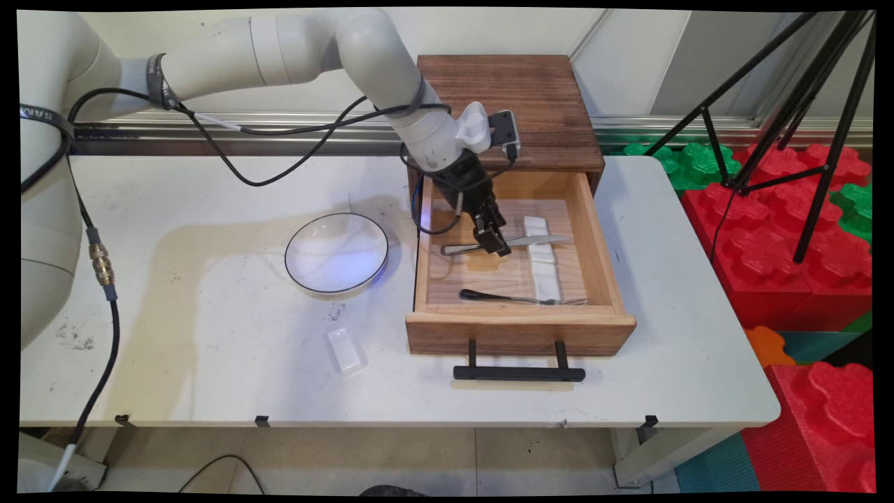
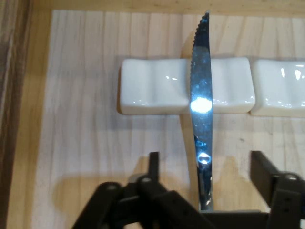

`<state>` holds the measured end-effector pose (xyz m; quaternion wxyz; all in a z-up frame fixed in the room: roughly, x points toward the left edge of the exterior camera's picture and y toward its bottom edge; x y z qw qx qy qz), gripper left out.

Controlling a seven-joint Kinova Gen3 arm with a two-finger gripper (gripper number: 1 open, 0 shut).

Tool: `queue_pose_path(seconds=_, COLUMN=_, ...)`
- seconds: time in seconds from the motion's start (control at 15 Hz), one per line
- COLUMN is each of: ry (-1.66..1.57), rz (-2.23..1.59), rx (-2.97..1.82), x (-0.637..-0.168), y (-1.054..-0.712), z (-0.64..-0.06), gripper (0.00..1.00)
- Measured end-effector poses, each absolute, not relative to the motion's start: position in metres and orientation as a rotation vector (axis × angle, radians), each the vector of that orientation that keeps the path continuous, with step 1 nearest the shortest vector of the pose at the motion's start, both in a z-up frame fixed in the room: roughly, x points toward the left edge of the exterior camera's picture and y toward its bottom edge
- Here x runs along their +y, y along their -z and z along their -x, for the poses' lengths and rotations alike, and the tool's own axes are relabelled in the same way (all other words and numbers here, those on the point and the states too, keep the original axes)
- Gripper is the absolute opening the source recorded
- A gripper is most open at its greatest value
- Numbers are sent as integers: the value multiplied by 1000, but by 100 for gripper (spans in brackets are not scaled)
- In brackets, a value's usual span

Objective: Place the picked object into the drawer

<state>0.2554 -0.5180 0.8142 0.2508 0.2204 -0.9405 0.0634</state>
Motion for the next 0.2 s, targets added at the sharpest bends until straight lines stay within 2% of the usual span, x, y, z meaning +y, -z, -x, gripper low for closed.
queue_pose_path(seconds=0.2, ry=-187, rz=-602, rx=-2557, x=-519, y=-815, z=-256, gripper=100)
